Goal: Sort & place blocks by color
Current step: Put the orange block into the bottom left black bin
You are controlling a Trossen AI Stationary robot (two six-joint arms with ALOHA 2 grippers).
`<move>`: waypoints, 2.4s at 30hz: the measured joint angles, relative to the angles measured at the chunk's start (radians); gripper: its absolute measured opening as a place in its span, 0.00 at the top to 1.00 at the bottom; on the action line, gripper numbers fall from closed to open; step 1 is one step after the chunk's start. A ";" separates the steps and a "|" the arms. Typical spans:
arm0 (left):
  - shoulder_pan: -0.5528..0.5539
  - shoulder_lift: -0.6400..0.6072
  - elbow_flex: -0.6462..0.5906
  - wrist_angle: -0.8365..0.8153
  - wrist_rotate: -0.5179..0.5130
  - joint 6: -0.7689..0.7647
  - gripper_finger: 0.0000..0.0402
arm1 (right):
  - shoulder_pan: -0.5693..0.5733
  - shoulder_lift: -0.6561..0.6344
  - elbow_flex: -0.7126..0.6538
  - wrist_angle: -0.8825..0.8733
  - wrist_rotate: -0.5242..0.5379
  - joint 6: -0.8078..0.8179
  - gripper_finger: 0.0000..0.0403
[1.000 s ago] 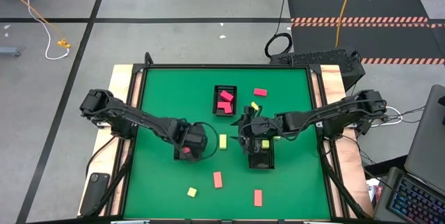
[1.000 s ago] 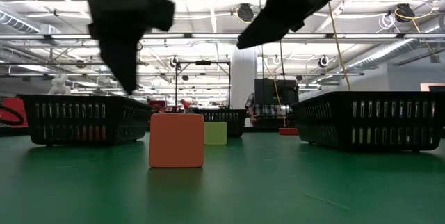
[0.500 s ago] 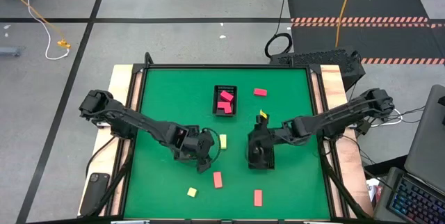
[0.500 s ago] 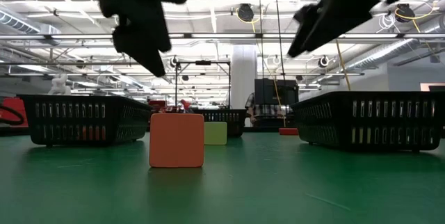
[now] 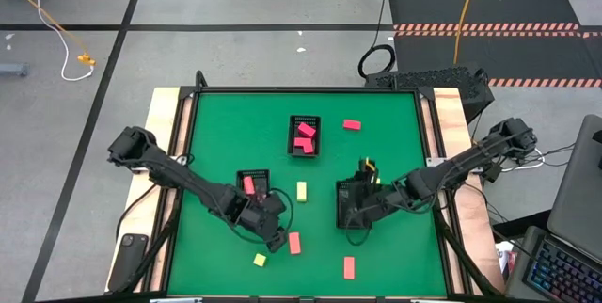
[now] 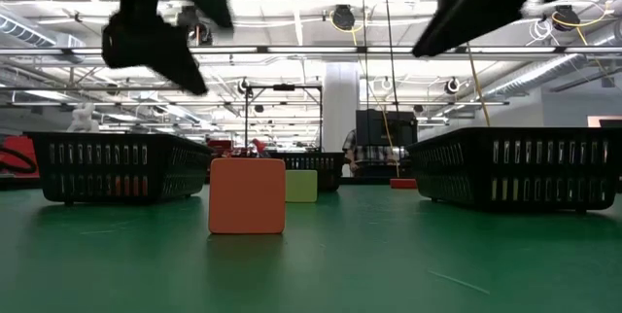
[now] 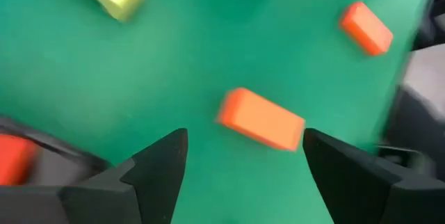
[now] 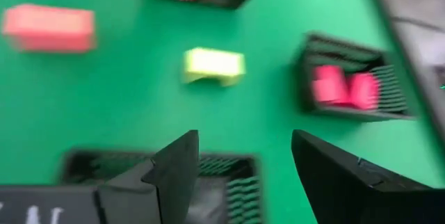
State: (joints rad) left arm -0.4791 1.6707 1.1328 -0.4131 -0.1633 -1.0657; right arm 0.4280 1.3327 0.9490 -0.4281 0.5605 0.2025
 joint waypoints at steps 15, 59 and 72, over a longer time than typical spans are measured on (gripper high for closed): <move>0.000 0.108 0.003 0.203 0.167 -0.359 0.29 | -0.183 -0.009 0.000 0.198 0.098 -0.205 0.44; 0.099 0.249 0.109 0.005 0.222 -0.320 0.29 | -0.203 -0.136 0.001 0.165 0.063 -0.218 0.44; 0.103 0.249 0.109 0.021 0.219 -0.254 0.52 | -0.203 -0.136 0.001 0.167 0.063 -0.223 0.44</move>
State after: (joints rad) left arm -0.3764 1.9194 1.2415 -0.3924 0.0555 -1.3199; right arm 0.2253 1.1965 0.9497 -0.2615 0.6231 -0.0200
